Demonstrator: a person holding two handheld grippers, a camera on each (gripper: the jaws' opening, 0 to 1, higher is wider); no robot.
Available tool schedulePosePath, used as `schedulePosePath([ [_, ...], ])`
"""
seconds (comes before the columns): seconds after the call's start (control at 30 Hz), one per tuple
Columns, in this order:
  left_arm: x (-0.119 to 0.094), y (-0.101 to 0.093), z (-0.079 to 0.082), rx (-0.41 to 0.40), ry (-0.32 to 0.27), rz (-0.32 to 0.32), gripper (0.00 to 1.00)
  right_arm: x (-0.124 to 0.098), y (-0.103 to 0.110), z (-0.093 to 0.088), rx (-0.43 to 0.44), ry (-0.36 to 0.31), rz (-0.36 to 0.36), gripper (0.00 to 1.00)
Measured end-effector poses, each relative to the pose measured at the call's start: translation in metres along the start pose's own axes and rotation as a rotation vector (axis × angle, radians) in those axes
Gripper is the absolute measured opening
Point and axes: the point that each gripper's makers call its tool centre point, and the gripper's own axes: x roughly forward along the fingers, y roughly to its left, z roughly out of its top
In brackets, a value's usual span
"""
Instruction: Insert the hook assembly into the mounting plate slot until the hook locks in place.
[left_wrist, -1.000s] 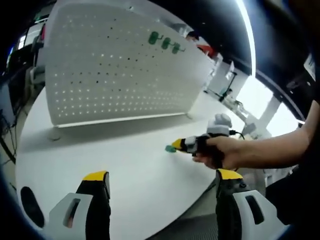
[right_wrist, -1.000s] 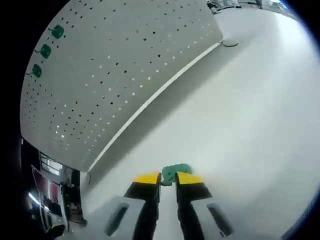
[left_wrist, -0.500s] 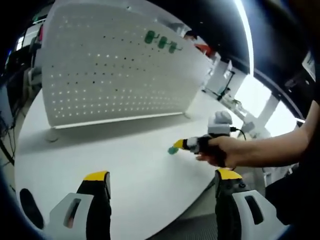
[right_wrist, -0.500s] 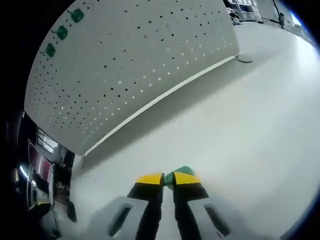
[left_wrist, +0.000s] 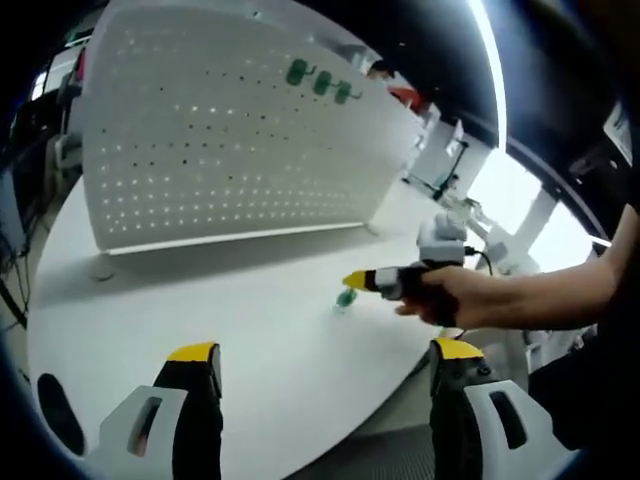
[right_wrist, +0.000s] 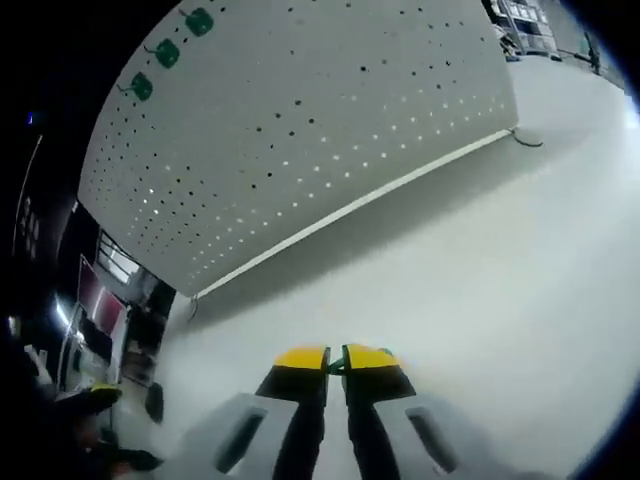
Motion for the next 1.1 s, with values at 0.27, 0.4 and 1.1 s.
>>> schedulePosePath([
  [0.27, 0.002, 0.007, 0.007, -0.013, 0.007, -0.003, 0.88, -0.015, 0.065, 0.032, -0.057, -0.021, 0.241, 0.03],
  [0.4, 0.005, 0.011, 0.015, -0.036, 0.006, -0.021, 0.88, -0.029, 0.099, 0.037, -0.128, -0.002, 0.373, 0.03],
  [1.1, 0.015, -0.02, 0.026, -0.151, 0.014, -0.234, 0.64, -0.106, 0.21, 0.0, -0.297, 0.135, 0.907, 0.02],
])
